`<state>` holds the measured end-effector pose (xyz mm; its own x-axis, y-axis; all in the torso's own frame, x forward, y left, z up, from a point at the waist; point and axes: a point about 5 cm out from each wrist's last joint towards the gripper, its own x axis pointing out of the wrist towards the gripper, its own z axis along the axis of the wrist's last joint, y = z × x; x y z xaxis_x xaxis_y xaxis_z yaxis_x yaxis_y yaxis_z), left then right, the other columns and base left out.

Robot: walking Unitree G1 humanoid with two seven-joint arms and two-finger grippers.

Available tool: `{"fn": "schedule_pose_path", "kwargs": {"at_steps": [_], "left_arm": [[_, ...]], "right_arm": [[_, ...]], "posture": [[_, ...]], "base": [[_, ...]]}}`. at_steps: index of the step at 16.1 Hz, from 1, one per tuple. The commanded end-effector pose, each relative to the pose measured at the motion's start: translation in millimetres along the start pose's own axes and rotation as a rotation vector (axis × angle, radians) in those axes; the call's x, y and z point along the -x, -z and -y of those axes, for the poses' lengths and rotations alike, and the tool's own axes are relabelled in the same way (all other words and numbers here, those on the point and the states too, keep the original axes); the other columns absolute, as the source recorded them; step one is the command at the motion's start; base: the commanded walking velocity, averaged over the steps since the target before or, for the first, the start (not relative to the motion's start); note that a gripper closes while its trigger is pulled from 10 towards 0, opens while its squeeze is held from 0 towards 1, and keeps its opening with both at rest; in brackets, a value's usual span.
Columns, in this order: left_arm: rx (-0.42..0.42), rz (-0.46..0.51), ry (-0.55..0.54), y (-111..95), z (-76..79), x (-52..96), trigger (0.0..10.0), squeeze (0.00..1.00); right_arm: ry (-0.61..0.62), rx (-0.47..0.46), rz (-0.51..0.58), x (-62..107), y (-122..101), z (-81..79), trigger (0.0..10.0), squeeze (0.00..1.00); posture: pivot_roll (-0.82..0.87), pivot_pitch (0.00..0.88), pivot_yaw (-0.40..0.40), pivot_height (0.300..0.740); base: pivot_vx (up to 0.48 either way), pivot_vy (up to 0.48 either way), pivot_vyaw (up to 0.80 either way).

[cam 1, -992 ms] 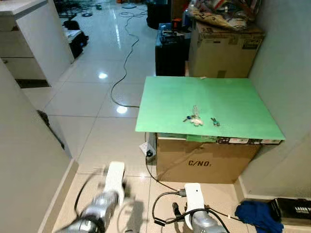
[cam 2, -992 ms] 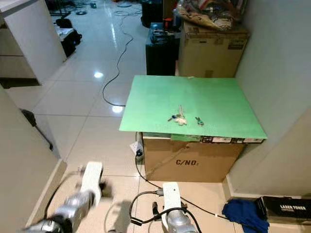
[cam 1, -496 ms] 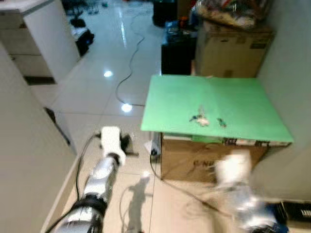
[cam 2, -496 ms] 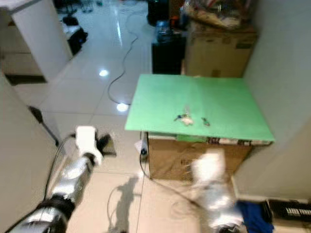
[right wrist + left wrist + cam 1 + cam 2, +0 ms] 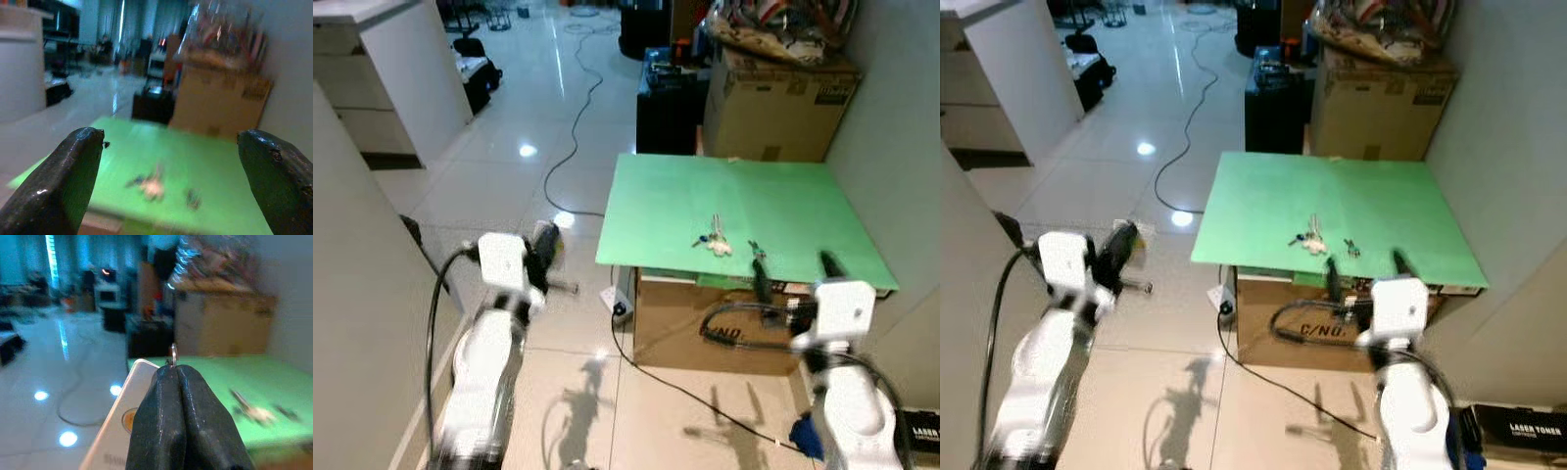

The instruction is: Hang keys on a hook

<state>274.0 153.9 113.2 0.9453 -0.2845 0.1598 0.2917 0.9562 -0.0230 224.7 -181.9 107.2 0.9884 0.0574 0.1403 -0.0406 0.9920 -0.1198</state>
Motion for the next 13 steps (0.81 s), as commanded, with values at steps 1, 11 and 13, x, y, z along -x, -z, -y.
{"fn": "schedule_pose_path", "kwargs": {"at_steps": [1,11,13], "left_arm": [[0.004,-0.050,0.002,7.9,-1.8,1.5,10.0,0.00],[0.004,-0.050,0.002,7.9,-1.8,1.5,10.0,0.00],[0.004,-0.050,0.002,7.9,-1.8,1.5,10.0,0.00]], "right_arm": [[-0.008,-0.009,-0.039,0.6,7.1,-1.3,10.0,0.00],[-0.008,-0.009,-0.039,0.6,7.1,-1.3,10.0,0.00],[-0.008,-0.009,-0.039,0.6,7.1,-1.3,10.0,0.00]], "posture": [[-0.07,0.000,0.089,0.691],[-0.07,0.000,0.089,0.691],[-0.07,0.000,0.089,0.691]], "base": [[0.000,0.000,0.00],[0.000,0.000,0.00],[0.000,0.000,0.00]]}}
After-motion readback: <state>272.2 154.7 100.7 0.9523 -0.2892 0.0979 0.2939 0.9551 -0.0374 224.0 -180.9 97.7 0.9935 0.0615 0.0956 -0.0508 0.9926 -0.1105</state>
